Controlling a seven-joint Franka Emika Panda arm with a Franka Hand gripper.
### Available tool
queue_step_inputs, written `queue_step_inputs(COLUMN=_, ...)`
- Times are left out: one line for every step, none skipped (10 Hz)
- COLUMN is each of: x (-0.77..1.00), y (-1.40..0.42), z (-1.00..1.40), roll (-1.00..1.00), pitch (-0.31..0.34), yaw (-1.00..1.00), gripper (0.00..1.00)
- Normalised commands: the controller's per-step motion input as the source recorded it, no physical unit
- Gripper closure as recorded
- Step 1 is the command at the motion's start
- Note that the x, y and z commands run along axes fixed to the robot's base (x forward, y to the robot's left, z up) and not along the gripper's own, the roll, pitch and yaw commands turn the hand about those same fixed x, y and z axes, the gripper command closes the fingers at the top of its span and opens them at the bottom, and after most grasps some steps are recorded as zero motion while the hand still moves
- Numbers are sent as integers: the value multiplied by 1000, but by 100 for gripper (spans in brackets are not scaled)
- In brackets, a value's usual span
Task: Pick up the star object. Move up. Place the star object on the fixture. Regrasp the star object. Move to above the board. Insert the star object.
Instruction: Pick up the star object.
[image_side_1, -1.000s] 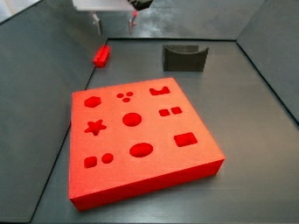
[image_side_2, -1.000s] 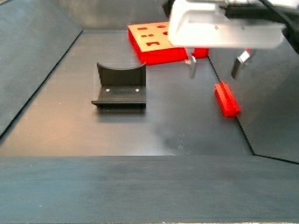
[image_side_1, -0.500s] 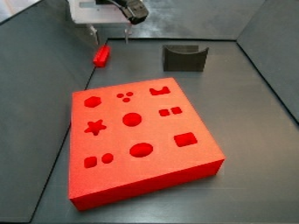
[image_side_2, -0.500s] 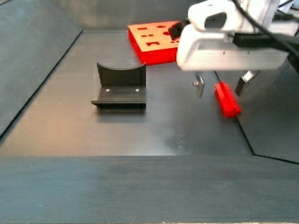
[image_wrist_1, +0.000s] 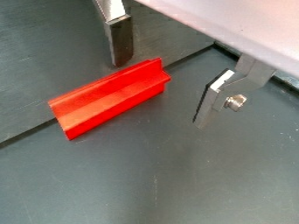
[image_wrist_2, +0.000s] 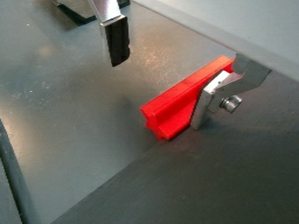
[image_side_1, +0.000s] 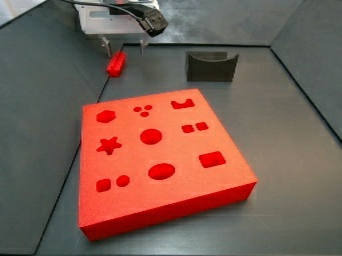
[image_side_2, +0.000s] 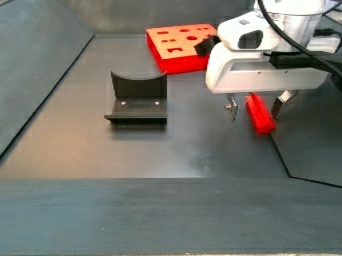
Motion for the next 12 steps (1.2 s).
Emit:
queue_step_inputs(x=1000, y=0, z=-760, roll=0, pitch=237, yaw=0, gripper=0)
queue_step_inputs(x=1000, y=0, z=-689, roll=0, pitch=227, yaw=0, gripper=0)
queue_step_inputs(x=1000, y=94, z=-480, roll=0, pitch=204, yaw=0, gripper=0)
queue_step_inputs(x=983, y=143, z=-329, roll=0, pitch=214, yaw=-31, gripper=0)
queue_step_inputs(x=903, y=137, z=-217, roll=-13, pitch=221, yaw=-91, gripper=0)
queue_step_inputs(x=949, y=154, z=-160, roll=-21, pitch=223, yaw=-69, gripper=0)
queue_step_inputs(x=1000, y=177, z=-20, roll=-11, pitch=179, yaw=-54, gripper=0)
queue_step_inputs(x=1000, y=183, z=0, roll=0, pitch=131, yaw=-51, gripper=0)
queue_step_inputs(x=1000, y=151, z=57, roll=-4, pitch=110, yaw=-40, gripper=0)
queue_step_inputs(x=974, y=126, z=23, roll=-19, pitch=150, yaw=-91, gripper=0)
queue_step_inputs(x=291, y=3, z=-86, roll=-24, pitch=100, yaw=-34, gripper=0)
queue_step_inputs(x=0, y=14, z=-97, roll=0, pitch=124, yaw=-14, gripper=0)
